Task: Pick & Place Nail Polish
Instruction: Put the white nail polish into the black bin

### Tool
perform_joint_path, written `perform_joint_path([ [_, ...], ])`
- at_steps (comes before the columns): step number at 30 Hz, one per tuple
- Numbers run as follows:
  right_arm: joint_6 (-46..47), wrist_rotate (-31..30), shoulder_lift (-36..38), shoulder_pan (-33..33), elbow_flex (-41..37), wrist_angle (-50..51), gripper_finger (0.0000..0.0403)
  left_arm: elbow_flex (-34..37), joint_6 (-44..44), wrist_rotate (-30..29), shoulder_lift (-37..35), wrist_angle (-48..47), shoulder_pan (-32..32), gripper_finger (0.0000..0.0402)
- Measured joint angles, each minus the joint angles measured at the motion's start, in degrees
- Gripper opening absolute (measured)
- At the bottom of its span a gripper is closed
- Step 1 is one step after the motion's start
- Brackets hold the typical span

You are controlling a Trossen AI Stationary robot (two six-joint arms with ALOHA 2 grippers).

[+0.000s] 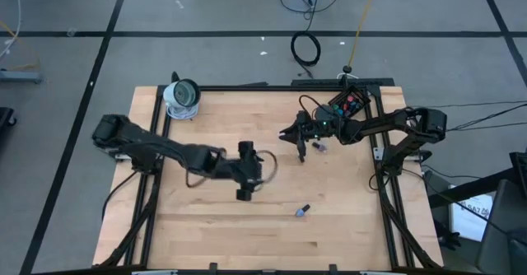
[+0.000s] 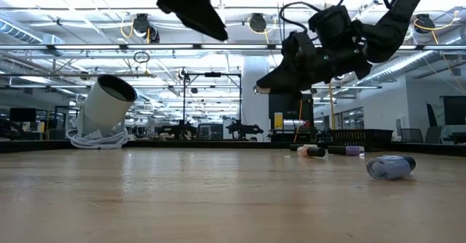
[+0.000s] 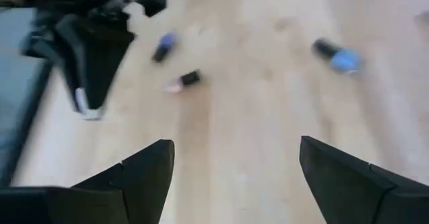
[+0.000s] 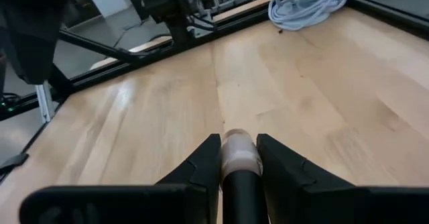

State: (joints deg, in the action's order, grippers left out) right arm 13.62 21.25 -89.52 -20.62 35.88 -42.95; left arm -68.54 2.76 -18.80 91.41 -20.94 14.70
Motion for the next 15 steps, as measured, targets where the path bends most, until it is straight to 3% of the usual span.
perform_joint_path([
  [4,-0.81,-0.1,2.27,-0.82,-0.37,1.91,0.0069,12.32,1.16,5.78,-9.44,12.44,-3.47,0.0306],
  [10,-1.04,-0.29,9.13,-3.46,-5.54,2.81,0.0069,30.46,-1.04,5.66,-22.42,29.27,-8.74,0.0313],
  [15,-0.88,-1.48,18.54,-6.65,-11.59,2.49,0.0069,40.9,-2.56,5.75,-31.04,38.18,-11.45,0.0317],
])
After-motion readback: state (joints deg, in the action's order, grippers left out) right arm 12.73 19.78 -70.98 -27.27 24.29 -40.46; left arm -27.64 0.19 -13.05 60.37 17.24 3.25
